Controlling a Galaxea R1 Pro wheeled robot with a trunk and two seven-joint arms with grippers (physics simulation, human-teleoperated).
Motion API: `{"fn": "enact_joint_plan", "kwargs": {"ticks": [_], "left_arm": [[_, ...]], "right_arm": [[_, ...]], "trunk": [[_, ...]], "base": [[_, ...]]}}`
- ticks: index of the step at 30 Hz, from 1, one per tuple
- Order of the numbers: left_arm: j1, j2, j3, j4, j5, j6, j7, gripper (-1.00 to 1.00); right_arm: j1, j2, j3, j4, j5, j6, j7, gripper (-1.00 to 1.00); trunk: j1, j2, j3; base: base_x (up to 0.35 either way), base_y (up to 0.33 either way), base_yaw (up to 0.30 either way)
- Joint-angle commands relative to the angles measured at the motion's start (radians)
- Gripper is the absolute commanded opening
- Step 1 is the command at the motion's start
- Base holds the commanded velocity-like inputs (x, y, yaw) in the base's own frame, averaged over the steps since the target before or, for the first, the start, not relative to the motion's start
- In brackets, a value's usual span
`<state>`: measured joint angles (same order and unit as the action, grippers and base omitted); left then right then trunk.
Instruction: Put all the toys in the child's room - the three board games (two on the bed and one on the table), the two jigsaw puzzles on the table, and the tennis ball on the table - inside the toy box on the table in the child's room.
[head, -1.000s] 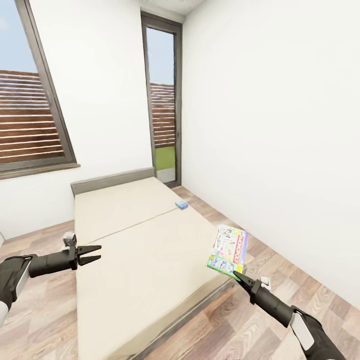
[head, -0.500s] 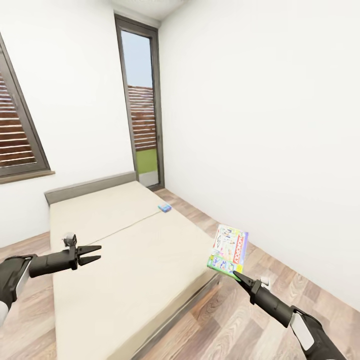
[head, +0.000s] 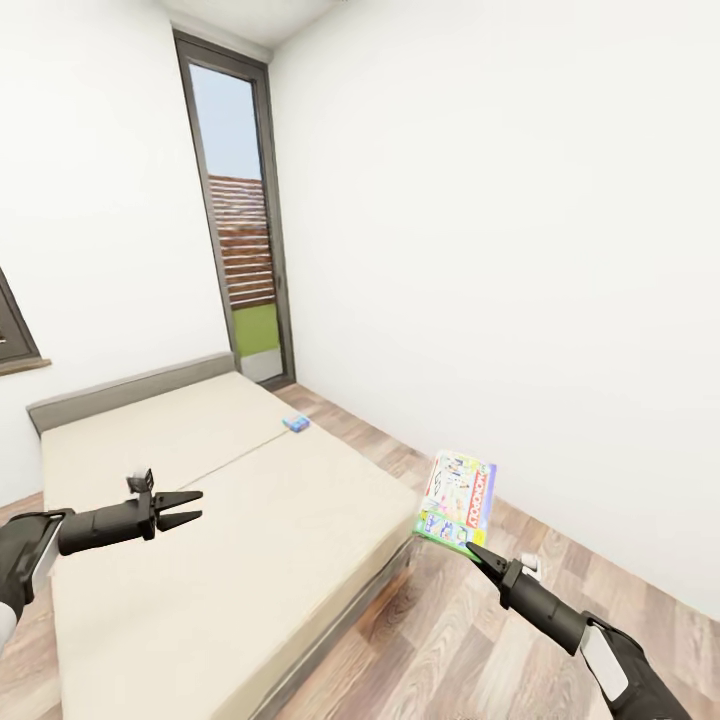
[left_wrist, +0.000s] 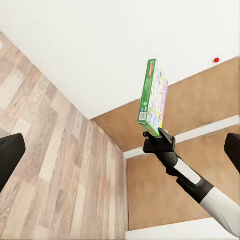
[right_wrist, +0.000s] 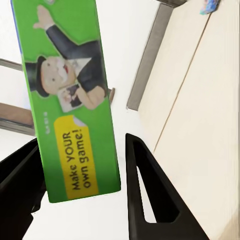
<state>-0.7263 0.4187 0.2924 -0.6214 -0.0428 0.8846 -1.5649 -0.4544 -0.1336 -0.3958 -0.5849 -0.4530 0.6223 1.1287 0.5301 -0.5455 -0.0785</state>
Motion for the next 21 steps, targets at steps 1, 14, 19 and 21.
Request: {"fn": "enact_joint_plan", "kwargs": {"ticks": [1,14,19,21], "left_arm": [[-0.001,0.0,0.001,0.0,-0.005,0.01,-0.006,1.0],[-0.001,0.0,0.001,-0.001,-0.005,0.01,-0.006,1.0],[-0.001,0.0,0.001,-0.001,-0.005,0.009,-0.006,1.0],[-0.001,0.0,0.001,-0.001,-0.005,0.01,-0.006,1.0]], "right_arm": [[-0.001,0.0,-0.002,0.0,-0.006,0.008,0.001,-1.0],[-0.001,0.0,-0.002,0.0,-0.006,0.007,0.0,-1.0],[-0.001,0.0,-0.002,0.0,-0.006,0.007,0.0,-1.0],[-0.001,0.001,-0.002,0.0,-0.006,0.007,0.0,-1.0]], "trunk": [[-0.003,0.006,0.002],[-0.053,0.097,0.054],[-0.072,0.132,0.073],[-0.08,0.146,0.081]], "base": [[0.0,0.0,-0.253],[0.0,0.0,-0.253],[0.0,0.0,-0.253],[0.0,0.0,-0.253]]}}
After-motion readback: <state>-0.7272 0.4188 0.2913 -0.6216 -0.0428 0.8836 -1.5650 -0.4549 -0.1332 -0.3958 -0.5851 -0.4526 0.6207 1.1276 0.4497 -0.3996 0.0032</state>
